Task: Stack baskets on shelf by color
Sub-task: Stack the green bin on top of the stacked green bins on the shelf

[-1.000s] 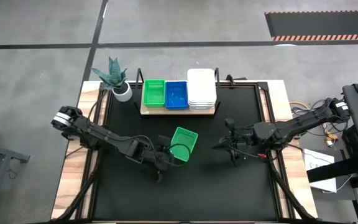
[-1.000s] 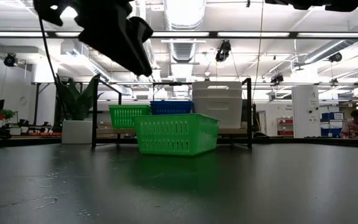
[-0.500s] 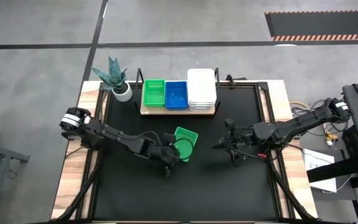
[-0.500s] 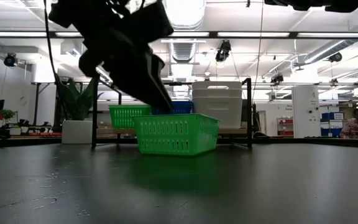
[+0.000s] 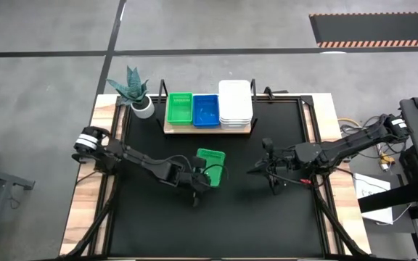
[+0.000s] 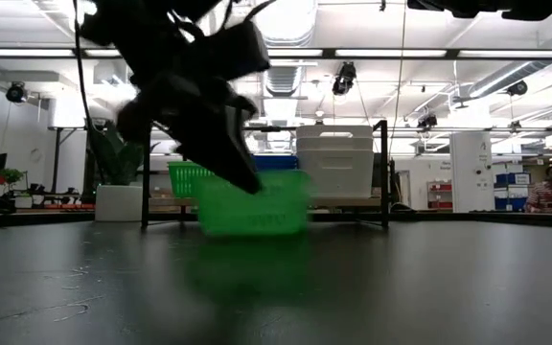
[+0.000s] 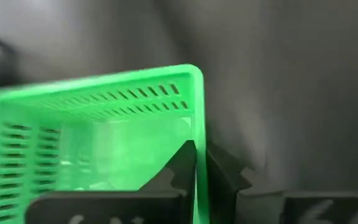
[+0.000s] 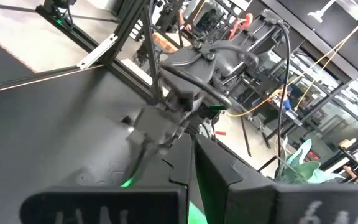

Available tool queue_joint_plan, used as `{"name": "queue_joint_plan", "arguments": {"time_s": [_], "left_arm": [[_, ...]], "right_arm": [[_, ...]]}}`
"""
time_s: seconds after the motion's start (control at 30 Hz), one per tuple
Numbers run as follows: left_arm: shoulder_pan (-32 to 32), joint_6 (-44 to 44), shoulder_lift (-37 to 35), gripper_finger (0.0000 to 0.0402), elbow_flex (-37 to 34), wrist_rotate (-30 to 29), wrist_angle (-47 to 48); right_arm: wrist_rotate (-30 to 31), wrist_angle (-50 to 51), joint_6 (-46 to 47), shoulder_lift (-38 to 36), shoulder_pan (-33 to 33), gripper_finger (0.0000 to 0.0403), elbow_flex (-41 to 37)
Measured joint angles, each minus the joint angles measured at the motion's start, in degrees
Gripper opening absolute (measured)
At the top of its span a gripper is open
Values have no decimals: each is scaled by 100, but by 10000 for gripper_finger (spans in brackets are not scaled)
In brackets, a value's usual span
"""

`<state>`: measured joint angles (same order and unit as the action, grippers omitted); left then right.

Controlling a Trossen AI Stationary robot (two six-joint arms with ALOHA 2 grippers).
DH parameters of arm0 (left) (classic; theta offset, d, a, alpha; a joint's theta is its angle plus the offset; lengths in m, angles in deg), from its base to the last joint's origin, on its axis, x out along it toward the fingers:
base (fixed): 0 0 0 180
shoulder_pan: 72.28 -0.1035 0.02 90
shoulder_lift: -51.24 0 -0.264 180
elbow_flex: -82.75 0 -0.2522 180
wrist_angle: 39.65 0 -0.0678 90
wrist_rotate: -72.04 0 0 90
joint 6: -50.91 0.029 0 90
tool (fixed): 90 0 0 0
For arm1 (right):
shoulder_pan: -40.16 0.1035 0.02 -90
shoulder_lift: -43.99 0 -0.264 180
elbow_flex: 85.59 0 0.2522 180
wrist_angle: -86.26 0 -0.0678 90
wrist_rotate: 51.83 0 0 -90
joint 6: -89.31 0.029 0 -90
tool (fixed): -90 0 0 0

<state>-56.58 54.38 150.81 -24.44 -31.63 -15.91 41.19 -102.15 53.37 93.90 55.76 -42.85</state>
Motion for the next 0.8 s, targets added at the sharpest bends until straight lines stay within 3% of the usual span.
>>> {"name": "queue_joint_plan", "arguments": {"time_s": [0.17, 0.3, 0.43, 0.53, 0.8], "left_arm": [[-37, 574, -913, 2, 522, -641, 1669], [-212, 1082, -1890, 2, 863, -838, 2490], [-694, 1559, -2854, 1, 824, -933, 2580], [-1391, 1780, -3275, 1, 602, -935, 2607], [-3294, 2384, -3158, 1, -62, 287, 1752]], "right_arm": [[0, 31, 8, 4, 0, 12, 0], [0, 35, 5, 2, 0, 12, 0], [1, 41, -7, -16, 0, 12, 2], [2, 40, -9, -20, 0, 12, 2], [3, 42, -9, -20, 0, 12, 2]]}}
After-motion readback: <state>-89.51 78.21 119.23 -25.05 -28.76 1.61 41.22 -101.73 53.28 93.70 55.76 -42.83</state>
